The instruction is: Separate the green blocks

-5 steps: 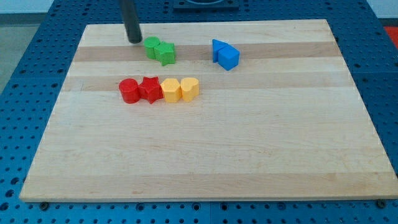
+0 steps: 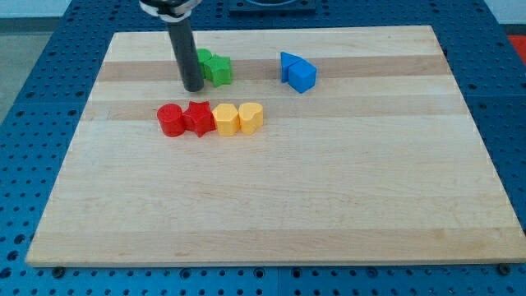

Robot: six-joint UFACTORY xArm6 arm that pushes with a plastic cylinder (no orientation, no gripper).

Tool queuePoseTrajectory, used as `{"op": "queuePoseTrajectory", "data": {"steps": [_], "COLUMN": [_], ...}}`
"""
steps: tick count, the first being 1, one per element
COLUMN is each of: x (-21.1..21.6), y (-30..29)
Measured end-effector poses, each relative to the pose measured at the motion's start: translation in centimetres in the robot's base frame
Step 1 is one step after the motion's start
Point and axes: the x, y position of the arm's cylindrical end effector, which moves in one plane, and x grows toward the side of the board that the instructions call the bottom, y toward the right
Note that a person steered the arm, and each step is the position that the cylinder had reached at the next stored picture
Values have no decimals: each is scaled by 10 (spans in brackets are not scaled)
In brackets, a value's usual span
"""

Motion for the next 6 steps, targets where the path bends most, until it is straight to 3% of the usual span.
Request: {"op": "queuePoseTrajectory", "data": {"steps": [6], "x": [-59], "y": [12]}}
